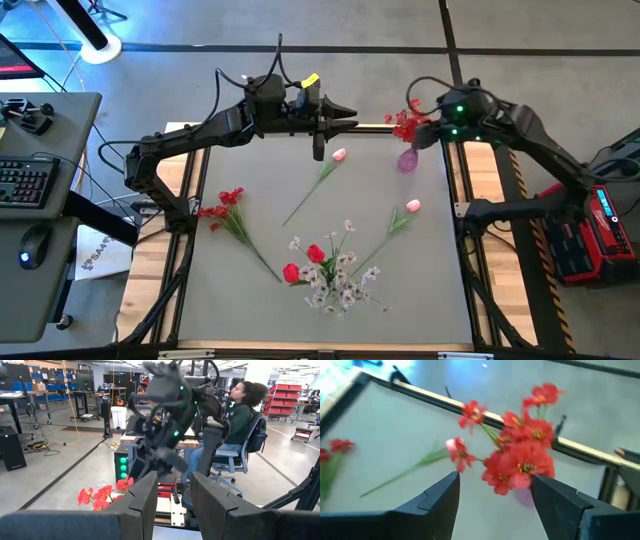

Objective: Sort flowers into vase by color
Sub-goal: Put the red flowers into the violet vase

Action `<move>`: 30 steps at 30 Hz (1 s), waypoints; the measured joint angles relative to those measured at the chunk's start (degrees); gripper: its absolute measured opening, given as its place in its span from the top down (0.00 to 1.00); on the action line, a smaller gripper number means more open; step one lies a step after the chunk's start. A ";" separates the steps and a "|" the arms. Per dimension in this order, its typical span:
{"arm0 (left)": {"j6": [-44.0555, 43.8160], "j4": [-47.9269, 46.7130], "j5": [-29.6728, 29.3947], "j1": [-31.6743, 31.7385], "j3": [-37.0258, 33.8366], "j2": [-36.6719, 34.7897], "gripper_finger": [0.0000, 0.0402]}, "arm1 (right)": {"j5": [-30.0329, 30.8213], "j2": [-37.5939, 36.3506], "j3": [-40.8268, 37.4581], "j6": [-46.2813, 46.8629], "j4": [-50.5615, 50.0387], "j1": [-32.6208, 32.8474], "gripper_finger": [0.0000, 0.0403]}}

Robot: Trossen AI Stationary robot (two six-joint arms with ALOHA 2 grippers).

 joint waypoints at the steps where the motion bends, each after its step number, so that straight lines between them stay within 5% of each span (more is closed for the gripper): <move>1: 0.00 -0.01 -0.01 0.00 0.00 0.00 0.75 | -0.27 0.00 0.77 -0.72 0.14 0.00 0.43; 16: -12.93 1.99 -0.05 -0.02 -0.02 -0.02 0.75 | -3.78 -0.07 7.68 3.20 0.64 5.90 0.43; 24: -11.39 -1.35 -3.26 0.20 -0.02 -0.25 0.75 | 7.86 0.51 6.76 14.87 2.23 13.73 0.43; 30: -12.76 -18.35 -3.15 0.59 -0.02 -0.52 0.75 | 10.75 1.69 6.76 19.13 3.36 17.91 0.43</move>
